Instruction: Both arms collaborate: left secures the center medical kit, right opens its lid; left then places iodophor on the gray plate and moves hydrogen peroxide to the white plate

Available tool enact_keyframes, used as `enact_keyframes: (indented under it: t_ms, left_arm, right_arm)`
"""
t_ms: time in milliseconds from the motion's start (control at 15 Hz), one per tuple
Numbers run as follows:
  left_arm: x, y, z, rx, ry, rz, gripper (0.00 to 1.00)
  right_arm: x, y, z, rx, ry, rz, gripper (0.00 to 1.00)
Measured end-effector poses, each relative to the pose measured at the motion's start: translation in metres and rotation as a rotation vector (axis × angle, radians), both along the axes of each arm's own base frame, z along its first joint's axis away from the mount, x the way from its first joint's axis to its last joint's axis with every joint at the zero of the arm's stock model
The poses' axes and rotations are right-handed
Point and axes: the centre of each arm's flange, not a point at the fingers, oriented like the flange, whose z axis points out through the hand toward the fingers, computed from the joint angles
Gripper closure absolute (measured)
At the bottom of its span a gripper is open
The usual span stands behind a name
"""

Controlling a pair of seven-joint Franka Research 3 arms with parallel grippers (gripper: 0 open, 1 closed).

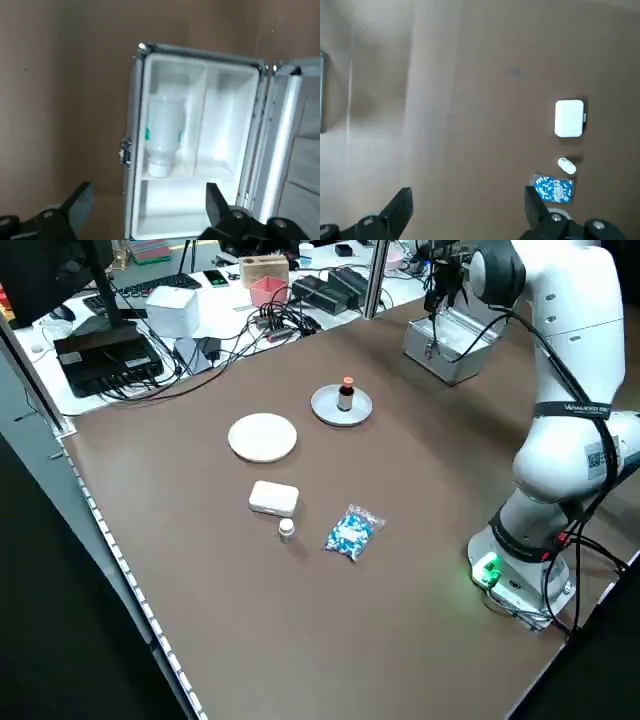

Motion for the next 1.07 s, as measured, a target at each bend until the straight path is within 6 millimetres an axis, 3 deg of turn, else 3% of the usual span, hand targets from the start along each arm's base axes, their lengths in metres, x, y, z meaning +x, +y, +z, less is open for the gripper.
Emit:
enact_keyframes:
  t_ms: [133,333,600,1067]
  left_arm:
    - [-0.008,-0.012,-0.008,0.009,0.002,-0.019,0.19]
    - [-0.014,-0.023,-0.022,0.039,-0.009,-0.034,0.32]
    - [-0.019,-0.039,-0.049,0.091,-0.069,-0.047,0.33]
    - [-0.018,-0.04,-0.061,0.098,-0.082,-0.049,0.4]
  right_arm:
    - [0.0,0.0,0.0,0.0,0.001,-0.001,0.01]
    - [0.0,0.001,0.0,0.0,0.002,0.001,0.01]
    - [0.0,0.002,-0.001,0.0,0.003,0.002,0.01]
    - [-0.001,0.005,-0.001,0.0,0.007,0.007,0.01]
